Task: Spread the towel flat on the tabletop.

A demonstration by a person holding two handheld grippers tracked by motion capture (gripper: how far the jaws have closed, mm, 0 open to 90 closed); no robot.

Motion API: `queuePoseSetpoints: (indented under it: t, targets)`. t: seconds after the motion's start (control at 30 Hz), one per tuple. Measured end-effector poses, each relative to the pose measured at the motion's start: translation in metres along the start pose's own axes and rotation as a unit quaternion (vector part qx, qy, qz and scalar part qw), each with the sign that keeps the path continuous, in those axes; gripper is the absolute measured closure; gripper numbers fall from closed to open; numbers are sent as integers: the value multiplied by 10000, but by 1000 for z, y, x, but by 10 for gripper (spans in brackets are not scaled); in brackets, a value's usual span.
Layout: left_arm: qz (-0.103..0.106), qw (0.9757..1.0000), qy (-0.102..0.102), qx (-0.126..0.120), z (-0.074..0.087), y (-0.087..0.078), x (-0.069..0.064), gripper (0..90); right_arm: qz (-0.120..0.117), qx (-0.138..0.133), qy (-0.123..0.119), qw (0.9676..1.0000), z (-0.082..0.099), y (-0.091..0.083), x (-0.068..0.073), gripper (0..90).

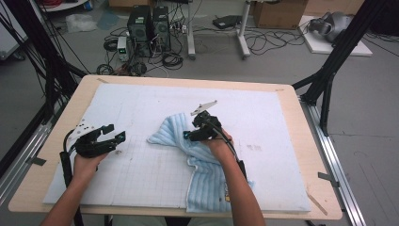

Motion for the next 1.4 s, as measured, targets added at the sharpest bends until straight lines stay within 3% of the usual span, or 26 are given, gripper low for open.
queuePoseSetpoints:
  t: [0.07,0.2,0.3,0.37,0.43,0.6,0.77,0.9,0.93,1.0,1.13,1.2,1.27,1.3,1.33,1.4]
  targets:
    - [6,10000,4,0,0,0,0,346,-133,128,-63,9998,1,7,6,445]
    - [22,10000,16,13,0,0,-1,346,-173,521,-196,9983,9,21,13,459]
    - [47,10000,50,41,0,1,-2,346,-130,693,-440,9965,12,28,16,565]
    - [67,10000,50,48,0,1,-2,346,-39,628,-744,9952,10,26,18,683]
    - [82,9999,43,62,1,1,-2,346,160,481,-824,9953,6,19,16,789]
    - [96,9999,32,85,2,2,-2,344,523,68,-704,9961,-1,-6,0,817]
    - [114,9999,32,104,2,3,-4,344,998,-119,-603,9931,0,-28,-19,816]
    - [143,9998,64,119,2,4,-5,344,1612,3,-596,9851,5,-40,-34,809]
    - [147,9998,68,121,2,4,-6,345,1871,78,-672,9800,7,-43,-39,809]
    - [163,9998,69,125,2,4,-7,344,2441,285,-744,9665,12,-47,-48,810]
    - [181,9998,54,117,2,5,-8,345,3432,560,-816,9340,22,-58,-71,812]
    - [213,9997,51,126,2,5,-9,345,3790,507,-645,9217,28,-65,-81,810]
    - [279,9996,-26,99,1,7,-11,345,3930,562,-406,9169,36,-71,-91,771]
    - [311,9995,-43,90,1,7,-13,345,3935,617,-258,9169,41,-72,-96,715]
    - [345,9994,-50,77,0,8,-14,345,3863,559,-137,9206,44,-73,-99,637]
    - [410,9991,-37,83,-1,10,-18,345,3555,25,136,9346,45,-79,-98,554]
Point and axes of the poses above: each handheld gripper's, and its own axes: y roughly forward along the jaws, z roughly out of its underside, x roughly to its left, the point moved 6 cm from there along y, roughly forward along the jaws, and after that the axes turned 12 degrees about y, right-handed, at the moved point
